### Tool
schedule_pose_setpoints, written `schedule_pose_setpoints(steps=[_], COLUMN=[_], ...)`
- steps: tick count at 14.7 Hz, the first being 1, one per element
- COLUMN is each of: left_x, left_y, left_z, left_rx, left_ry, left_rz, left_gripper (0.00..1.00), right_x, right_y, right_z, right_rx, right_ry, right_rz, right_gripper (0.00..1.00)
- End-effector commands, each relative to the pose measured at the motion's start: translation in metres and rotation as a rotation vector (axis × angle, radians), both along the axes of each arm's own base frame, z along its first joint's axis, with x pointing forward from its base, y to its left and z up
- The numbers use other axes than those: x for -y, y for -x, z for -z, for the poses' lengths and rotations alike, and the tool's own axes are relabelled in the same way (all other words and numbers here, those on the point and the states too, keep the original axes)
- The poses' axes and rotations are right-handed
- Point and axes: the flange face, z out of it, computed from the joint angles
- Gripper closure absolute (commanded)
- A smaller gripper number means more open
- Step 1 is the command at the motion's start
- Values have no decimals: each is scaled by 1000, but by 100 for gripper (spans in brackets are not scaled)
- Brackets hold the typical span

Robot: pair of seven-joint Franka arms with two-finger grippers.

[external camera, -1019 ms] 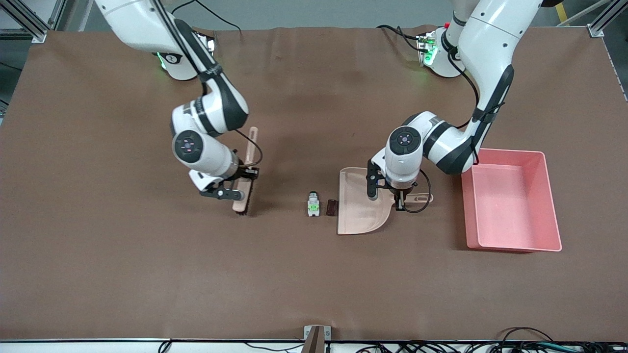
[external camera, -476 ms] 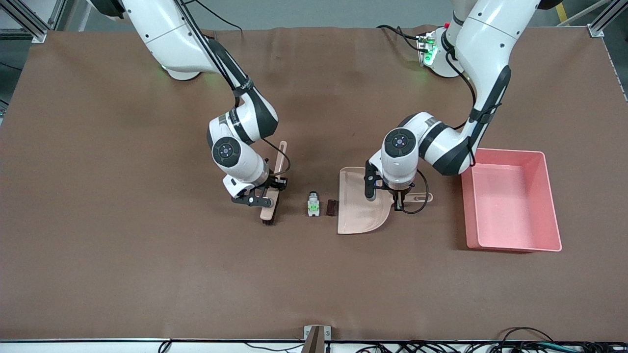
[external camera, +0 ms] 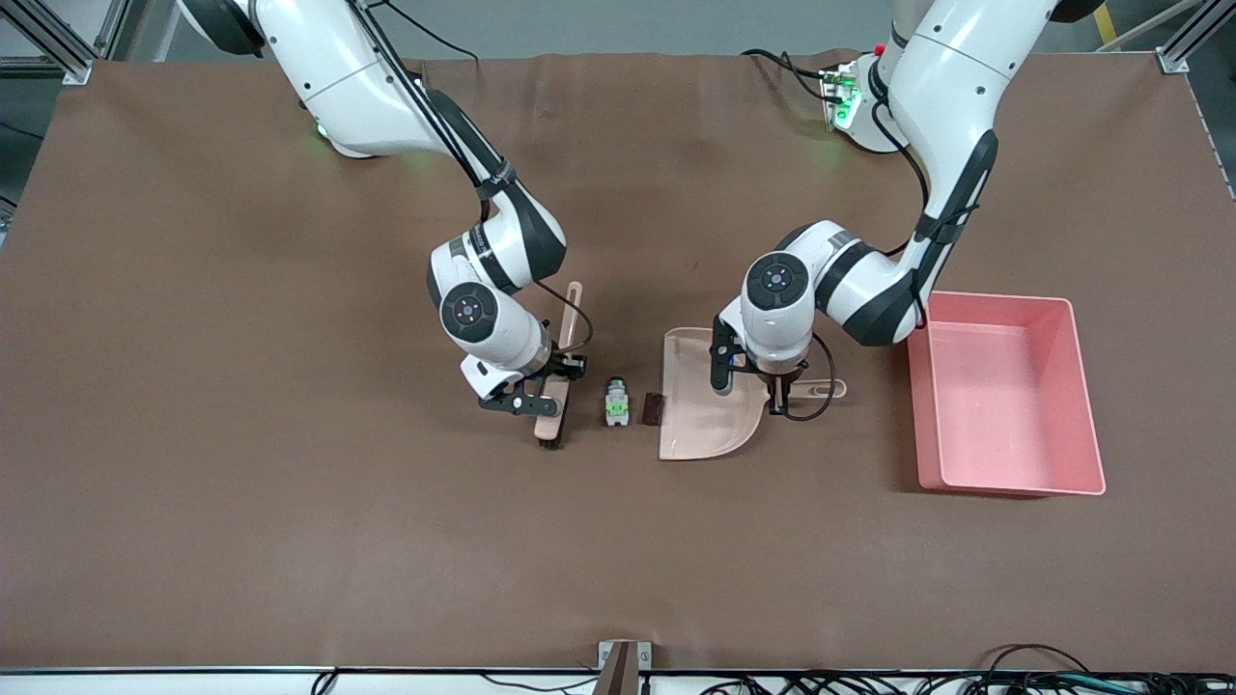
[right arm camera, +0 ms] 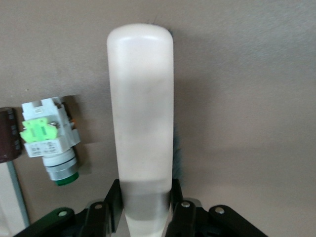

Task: Clean e-waste and dump in bin
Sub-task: 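Sweep the switch and capacitor into the dustpan with the held brush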

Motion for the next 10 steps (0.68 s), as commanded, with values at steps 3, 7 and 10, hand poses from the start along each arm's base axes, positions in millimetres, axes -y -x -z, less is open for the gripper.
schedule_pose_setpoints(steps=[3,7,10], left_x=[6,8,8], left_y=[-4,-7,-9], left_z=[1,-2,-2], left_rx=[8,-9,-8], left_ry=[-18,-48,-46], left_rz=[-2,-8,-10], left_gripper=[87,87,87], right_x=[-23,-43,-58], right_y=[-14,-7,-1], right_z=[5,8,5], right_rx=[-84,-102,-104], right_ry=[-18,-34,-40], right_rz=[26,47,47], right_gripper=[100,100,100])
